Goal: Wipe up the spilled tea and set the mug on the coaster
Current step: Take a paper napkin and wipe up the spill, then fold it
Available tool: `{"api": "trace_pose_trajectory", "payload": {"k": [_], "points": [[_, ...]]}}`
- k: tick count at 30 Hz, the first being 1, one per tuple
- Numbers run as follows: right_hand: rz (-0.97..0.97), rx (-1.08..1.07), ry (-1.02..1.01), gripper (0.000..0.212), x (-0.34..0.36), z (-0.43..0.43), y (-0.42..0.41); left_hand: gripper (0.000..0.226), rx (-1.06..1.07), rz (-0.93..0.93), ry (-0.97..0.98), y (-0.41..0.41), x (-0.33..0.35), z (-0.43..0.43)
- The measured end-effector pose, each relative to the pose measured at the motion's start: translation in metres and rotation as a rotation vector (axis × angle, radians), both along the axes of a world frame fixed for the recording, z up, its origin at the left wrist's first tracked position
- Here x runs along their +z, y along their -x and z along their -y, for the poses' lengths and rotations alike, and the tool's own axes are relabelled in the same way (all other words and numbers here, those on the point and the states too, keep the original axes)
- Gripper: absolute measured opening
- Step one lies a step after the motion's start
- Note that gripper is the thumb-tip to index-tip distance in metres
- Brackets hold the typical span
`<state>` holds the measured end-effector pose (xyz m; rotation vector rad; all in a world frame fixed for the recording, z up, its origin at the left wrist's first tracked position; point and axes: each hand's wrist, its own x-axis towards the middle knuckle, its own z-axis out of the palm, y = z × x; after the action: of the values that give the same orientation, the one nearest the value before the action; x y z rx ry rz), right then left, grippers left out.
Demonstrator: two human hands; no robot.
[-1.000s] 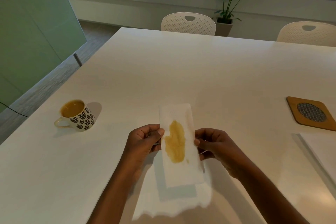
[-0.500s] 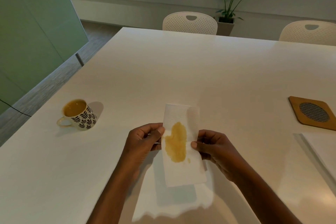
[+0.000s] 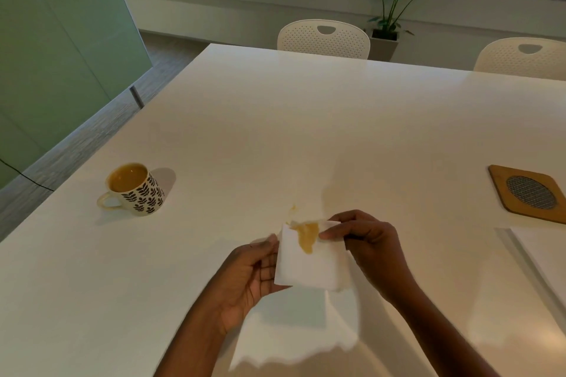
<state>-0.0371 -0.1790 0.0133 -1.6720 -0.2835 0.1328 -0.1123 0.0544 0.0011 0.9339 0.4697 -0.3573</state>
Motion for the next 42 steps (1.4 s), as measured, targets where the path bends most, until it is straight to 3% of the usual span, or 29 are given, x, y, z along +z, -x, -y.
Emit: {"api": "trace_pose_trajectory", "payload": {"k": [5,10,13,16,20,22,24,30,35,42], "points": [[0.324,-0.057,0.310,0.043,0.000,0.003,0.003,0.055,-0.055,0.063,-0.060,0.003,0.005,0.000],[0.361,-0.082,0.349,0.042,-0.001,0.004,0.007,0.044,-0.116,0.075,-0.181,0.005,0.002,0.005],[0.257,-0.069,0.281,0.044,-0.002,0.006,0.009,0.039,-0.107,0.057,-0.233,0.005,0.002,0.011],[0.078,-0.059,0.080,0.051,-0.004,0.008,0.013,0.035,-0.077,0.043,-0.290,0.006,-0.001,0.014],[-0.332,-0.085,-0.439,0.038,-0.003,0.021,0.011,0.033,0.030,0.064,-0.306,0.009,-0.002,0.014],[-0.512,-0.075,-0.724,0.052,0.000,0.028,0.010,0.031,0.116,0.077,-0.337,0.010,-0.002,0.013],[-0.580,-0.047,-0.861,0.068,0.002,0.032,0.011,0.027,0.194,0.086,-0.384,0.009,-0.003,0.010],[-0.642,0.060,-0.876,0.088,0.014,0.012,0.021,0.028,0.195,0.155,-0.311,0.006,0.006,0.017],[-0.734,0.120,-0.833,0.102,0.020,-0.011,0.027,0.049,0.078,0.228,-0.151,0.006,-0.001,0.032],[-0.840,0.158,-0.762,0.093,0.021,-0.014,0.022,0.057,-0.003,0.265,-0.057,0.015,-0.016,0.032]]}}
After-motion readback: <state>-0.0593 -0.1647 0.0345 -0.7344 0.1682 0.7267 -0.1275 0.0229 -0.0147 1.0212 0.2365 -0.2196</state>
